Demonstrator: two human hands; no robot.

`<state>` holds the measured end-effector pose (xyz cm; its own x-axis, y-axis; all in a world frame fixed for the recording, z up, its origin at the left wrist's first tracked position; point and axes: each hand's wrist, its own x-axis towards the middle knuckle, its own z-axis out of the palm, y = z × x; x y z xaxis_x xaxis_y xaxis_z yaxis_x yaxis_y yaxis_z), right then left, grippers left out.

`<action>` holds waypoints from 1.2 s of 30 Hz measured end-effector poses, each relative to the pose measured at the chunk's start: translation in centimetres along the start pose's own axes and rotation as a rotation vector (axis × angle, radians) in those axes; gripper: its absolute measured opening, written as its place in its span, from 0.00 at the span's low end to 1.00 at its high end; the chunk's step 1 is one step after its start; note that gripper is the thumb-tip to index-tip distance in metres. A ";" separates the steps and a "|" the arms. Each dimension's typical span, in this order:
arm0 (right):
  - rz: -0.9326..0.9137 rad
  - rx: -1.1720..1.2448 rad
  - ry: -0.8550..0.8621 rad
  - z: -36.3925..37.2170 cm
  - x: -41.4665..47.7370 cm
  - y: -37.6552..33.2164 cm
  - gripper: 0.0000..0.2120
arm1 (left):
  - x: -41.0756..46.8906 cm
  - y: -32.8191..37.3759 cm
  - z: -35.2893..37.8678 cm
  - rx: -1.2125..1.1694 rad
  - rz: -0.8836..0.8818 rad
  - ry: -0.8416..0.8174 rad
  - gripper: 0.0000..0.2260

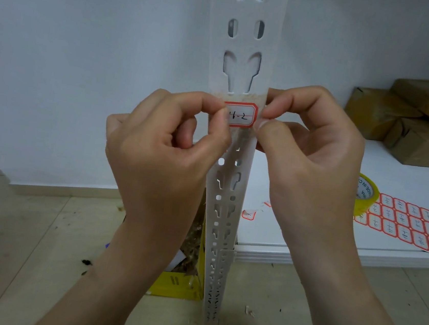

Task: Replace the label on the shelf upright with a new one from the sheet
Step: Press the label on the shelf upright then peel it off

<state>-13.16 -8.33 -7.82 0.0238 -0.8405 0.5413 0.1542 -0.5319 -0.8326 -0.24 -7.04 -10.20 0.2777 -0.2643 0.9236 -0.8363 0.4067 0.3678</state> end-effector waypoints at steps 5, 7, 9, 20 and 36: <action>0.002 0.036 -0.003 0.0 0.1 0.1 0.08 | 0.0 0.1 -0.2 0.014 0.073 0.042 0.08; 0.004 0.034 -0.006 0.0 0.1 0.1 0.08 | 0.0 0.0 -0.3 0.019 0.078 0.062 0.08; 0.007 0.033 -0.010 0.0 0.1 0.1 0.08 | 0.0 -0.3 -0.5 0.033 0.084 0.066 0.08; 0.004 0.016 0.001 -0.1 0.0 0.1 0.09 | -0.4 -1.2 -0.1 0.053 0.071 0.044 0.09; 0.002 0.007 -0.002 -0.1 0.0 -0.3 0.11 | -0.5 -0.2 0.0 -0.025 -0.011 -0.017 0.04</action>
<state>-13.26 -8.18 -7.60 0.0258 -0.8411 0.5403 0.1614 -0.5298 -0.8326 -0.25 -6.98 -10.70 0.2785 -0.2836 0.9176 -0.8211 0.4254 0.3806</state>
